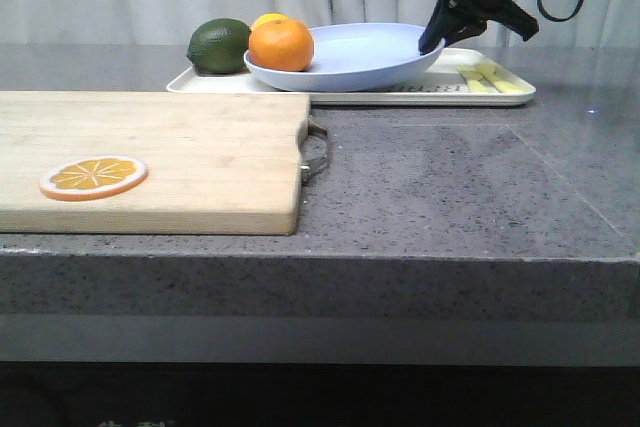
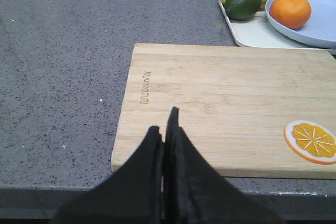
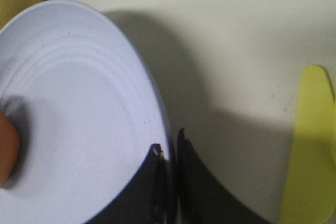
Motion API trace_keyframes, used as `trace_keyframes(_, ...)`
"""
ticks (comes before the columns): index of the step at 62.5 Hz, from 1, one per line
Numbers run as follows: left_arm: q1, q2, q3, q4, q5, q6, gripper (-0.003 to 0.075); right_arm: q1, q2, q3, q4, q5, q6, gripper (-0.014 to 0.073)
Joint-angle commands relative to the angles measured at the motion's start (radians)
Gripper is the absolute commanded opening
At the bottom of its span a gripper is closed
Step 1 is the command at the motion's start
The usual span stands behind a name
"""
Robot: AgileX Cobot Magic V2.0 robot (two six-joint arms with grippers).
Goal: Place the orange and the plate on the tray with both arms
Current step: 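Lift the plate with the orange and move it onto the white tray, then release the plate on the tray and raise the right gripper away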
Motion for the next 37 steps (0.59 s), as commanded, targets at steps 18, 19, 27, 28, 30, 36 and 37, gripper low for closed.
trace_keyframes(18,0.002,0.011,-0.024,-0.006,-0.085,-0.006,-0.0018,-0.006,-0.091,-0.04,0.024,-0.029,-0.006,0.0444)
trace_keyframes(19,0.002,0.011,-0.024,-0.006,-0.085,-0.006,-0.0018,-0.007,-0.096,-0.04,0.018,-0.024,-0.006,0.0447)
trace_keyframes(27,0.002,0.011,-0.024,-0.006,-0.085,-0.006,-0.0018,-0.012,-0.141,-0.041,-0.048,0.066,-0.006,0.0372)
trace_keyframes(28,0.002,0.011,-0.024,-0.006,-0.085,-0.006,-0.0018,-0.012,-0.145,-0.041,-0.061,0.08,-0.006,0.0354)
trace_keyframes(30,0.002,0.011,-0.024,-0.006,-0.085,-0.006,-0.0018,-0.012,-0.155,-0.041,-0.088,0.107,-0.006,0.0314)
trace_keyframes(36,0.002,0.011,-0.024,-0.006,-0.085,-0.006,-0.0018,-0.012,-0.183,-0.041,-0.169,0.187,-0.006,0.015)
trace_keyframes(37,0.002,0.011,-0.024,-0.006,-0.085,-0.006,-0.0018,-0.012,-0.185,-0.041,-0.178,0.196,-0.006,0.0127)
